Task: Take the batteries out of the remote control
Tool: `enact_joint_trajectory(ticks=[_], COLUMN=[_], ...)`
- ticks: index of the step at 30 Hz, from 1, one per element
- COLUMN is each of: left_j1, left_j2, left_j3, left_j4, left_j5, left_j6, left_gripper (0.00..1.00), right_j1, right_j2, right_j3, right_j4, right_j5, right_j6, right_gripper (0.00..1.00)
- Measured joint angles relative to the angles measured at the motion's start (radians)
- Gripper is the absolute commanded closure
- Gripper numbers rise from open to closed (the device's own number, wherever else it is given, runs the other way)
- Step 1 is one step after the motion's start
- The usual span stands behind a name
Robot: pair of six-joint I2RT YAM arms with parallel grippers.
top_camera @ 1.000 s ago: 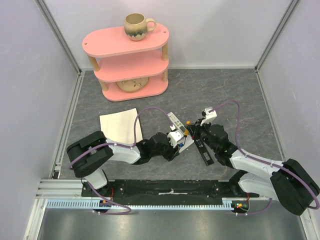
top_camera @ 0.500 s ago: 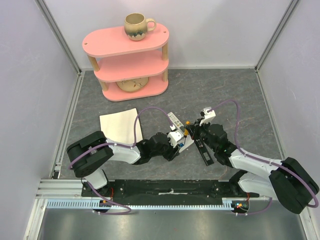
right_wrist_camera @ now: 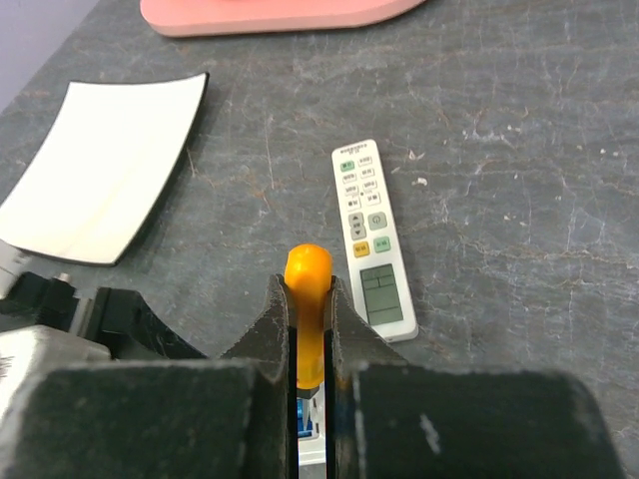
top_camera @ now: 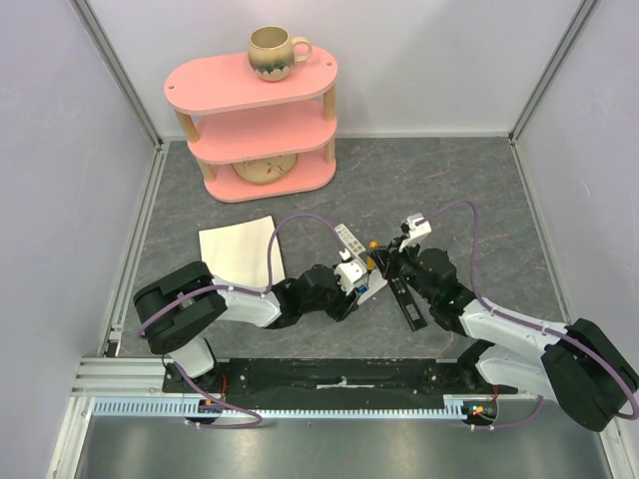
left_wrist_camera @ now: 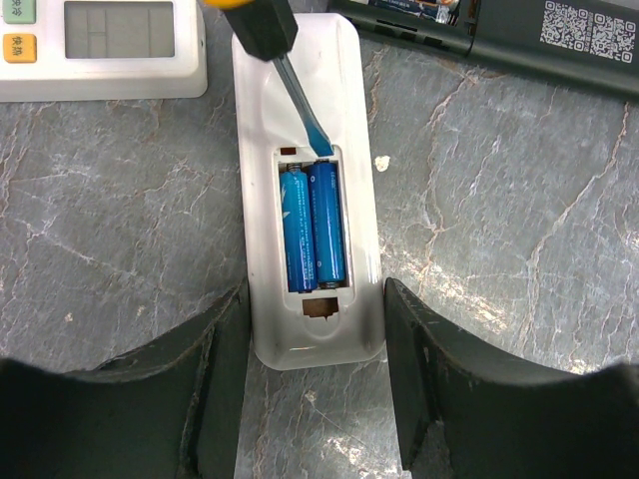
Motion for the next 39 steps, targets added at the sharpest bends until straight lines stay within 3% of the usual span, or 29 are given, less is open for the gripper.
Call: enact_joint_trajectory(ticks=[9, 25, 34, 39], left_j1=[0.0, 0.0, 0.0, 0.0], left_j2=[0.002, 0.006, 0.006, 0.006], left_j3=[0.002, 0.006, 0.009, 0.009], left_j4=[0.0, 0.0, -0.004, -0.004], left_j5=[0.0, 0.0, 0.0, 0.0], left_j6=[0.0, 0.0, 0.0, 0.0], left_gripper=[0.91, 0.91, 0.91, 0.92], right_j1=[0.0, 0.029, 0.166, 0.183], right_j2=[0.096, 0.062, 0.063, 0.088], right_j3=[0.026, 0.061, 0.082, 0.095], right_j4=[0.012, -0.095, -0.126, -0.127], right_j5=[-0.006, 0.021, 0.217, 0.279], right_j6=[-0.009, -0.078, -0.128, -0.108], right_gripper=[1.0, 1.0, 1.0, 1.0])
